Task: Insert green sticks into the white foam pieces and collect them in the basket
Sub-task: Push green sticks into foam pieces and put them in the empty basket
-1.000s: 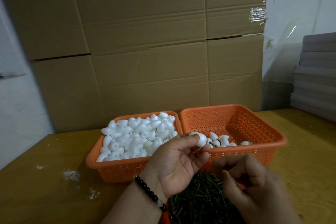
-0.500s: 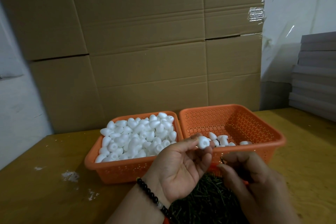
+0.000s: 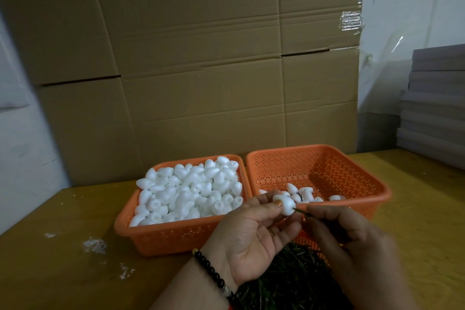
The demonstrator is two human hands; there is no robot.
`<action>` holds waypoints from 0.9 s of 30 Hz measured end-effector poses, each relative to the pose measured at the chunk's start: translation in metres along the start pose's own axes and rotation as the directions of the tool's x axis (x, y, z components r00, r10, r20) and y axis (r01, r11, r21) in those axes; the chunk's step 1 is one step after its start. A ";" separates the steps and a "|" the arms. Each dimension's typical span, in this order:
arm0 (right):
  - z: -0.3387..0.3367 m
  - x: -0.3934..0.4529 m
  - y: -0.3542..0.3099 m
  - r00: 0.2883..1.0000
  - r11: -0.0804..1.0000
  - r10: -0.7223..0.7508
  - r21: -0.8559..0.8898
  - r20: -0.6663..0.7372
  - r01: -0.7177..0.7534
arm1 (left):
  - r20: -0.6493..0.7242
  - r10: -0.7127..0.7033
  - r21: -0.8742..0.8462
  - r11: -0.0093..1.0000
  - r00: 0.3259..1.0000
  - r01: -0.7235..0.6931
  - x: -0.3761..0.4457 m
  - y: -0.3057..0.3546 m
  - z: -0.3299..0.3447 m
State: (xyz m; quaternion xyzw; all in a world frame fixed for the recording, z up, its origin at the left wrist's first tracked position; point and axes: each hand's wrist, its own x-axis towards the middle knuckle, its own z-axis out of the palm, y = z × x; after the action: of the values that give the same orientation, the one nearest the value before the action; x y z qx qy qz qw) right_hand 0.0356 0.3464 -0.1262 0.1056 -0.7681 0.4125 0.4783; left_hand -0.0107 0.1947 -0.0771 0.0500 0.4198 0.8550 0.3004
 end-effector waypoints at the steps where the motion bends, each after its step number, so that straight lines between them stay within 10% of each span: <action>1: 0.000 0.000 0.000 1.000 1.000 0.002 -0.010 -0.001 -0.002 | -0.006 0.003 -0.002 1.000 1.000 -0.003 0.000 0.000 0.000; 27: 0.001 -0.001 0.003 0.999 0.992 -0.045 -0.120 0.004 0.045 | -0.011 0.068 0.045 0.997 0.998 -0.068 0.000 -0.010 0.006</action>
State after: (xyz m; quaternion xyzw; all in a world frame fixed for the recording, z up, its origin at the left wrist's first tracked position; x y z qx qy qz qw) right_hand 0.0338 0.3475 -0.1287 0.0942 -0.7893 0.3544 0.4924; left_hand -0.0036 0.2036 -0.0803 0.0656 0.4386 0.8555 0.2673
